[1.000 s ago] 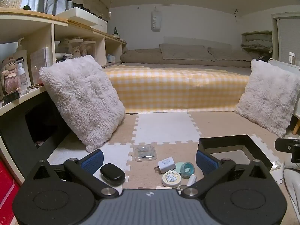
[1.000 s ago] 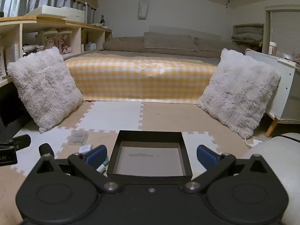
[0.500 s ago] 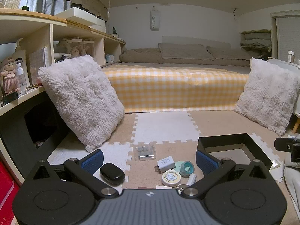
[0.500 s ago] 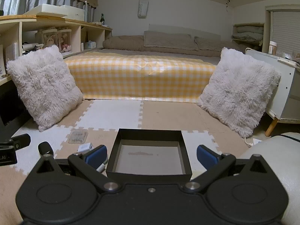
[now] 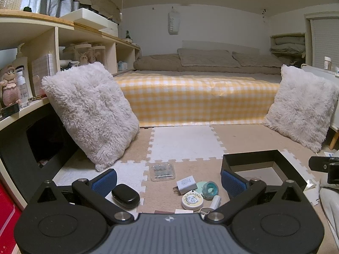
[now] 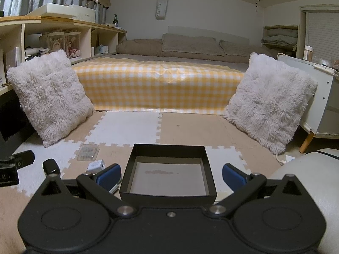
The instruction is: Organize rigid objects
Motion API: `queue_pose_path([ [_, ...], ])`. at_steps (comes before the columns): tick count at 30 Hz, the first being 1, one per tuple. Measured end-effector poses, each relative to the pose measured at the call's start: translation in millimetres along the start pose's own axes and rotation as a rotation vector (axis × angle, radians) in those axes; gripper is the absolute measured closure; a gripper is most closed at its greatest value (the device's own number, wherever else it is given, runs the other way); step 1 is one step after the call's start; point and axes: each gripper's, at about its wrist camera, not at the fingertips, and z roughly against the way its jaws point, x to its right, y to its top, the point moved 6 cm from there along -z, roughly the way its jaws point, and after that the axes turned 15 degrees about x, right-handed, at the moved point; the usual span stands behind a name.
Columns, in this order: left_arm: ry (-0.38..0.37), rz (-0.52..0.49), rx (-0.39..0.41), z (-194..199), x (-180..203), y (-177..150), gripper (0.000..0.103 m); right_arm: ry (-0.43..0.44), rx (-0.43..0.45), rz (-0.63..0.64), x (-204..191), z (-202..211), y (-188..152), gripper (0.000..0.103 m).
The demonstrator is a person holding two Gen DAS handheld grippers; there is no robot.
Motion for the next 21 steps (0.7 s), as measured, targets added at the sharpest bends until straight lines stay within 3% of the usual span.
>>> queue_pose_path([
  [21, 0.0, -0.002, -0.002, -0.2, 0.2, -0.1, 0.0, 0.0, -0.004, 0.004, 0.0, 0.1, -0.6, 0.0],
])
